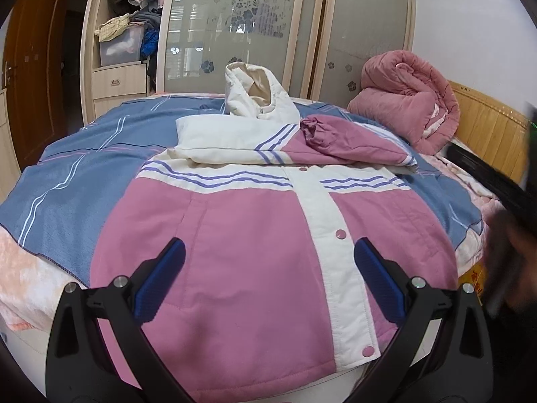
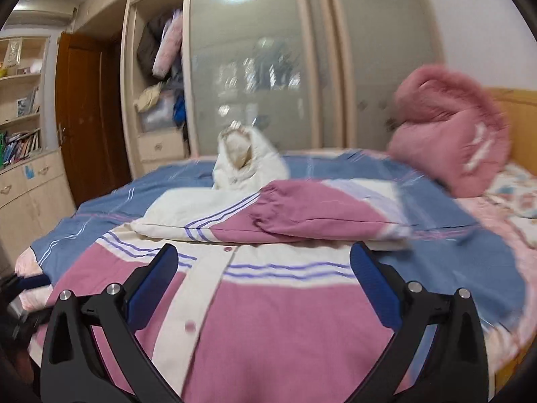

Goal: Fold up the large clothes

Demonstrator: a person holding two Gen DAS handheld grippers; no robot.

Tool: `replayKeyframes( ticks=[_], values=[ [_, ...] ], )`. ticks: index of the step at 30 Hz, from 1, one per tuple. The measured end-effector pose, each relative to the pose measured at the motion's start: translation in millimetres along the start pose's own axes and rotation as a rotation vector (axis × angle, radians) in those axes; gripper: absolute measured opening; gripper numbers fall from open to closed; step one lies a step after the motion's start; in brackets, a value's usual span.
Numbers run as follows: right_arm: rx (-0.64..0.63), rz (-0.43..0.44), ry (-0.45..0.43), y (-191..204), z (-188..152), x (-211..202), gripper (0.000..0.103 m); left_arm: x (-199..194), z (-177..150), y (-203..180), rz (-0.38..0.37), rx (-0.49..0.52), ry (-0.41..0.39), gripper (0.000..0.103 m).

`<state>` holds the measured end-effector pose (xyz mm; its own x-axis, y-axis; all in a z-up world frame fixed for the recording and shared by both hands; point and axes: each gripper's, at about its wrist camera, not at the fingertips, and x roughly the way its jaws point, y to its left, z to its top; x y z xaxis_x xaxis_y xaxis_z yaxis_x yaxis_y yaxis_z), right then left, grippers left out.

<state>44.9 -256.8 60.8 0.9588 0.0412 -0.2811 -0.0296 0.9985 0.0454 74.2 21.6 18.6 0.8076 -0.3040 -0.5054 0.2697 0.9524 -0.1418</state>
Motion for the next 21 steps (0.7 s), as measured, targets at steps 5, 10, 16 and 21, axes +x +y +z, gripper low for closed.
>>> replayKeyframes(
  ticks=[5,10,16,21],
  values=[
    [-0.021,-0.098,-0.015,-5.0,-51.4,-54.8,0.102,-8.7,-0.7,3.0,0.022,-0.016,-0.026,0.101],
    [-0.049,-0.041,0.049,2.3,-62.7,-49.0,0.102,-10.7,-4.3,8.7,0.051,-0.035,-0.025,0.101],
    [-0.088,-0.021,0.059,12.2,-65.7,-43.3,0.102,-4.8,-8.5,16.4,0.041,-0.092,0.011,0.101],
    [-0.079,-0.03,0.066,8.6,-65.3,-42.9,0.102,-0.2,-10.6,14.6,0.057,-0.081,0.02,0.101]
  ],
)
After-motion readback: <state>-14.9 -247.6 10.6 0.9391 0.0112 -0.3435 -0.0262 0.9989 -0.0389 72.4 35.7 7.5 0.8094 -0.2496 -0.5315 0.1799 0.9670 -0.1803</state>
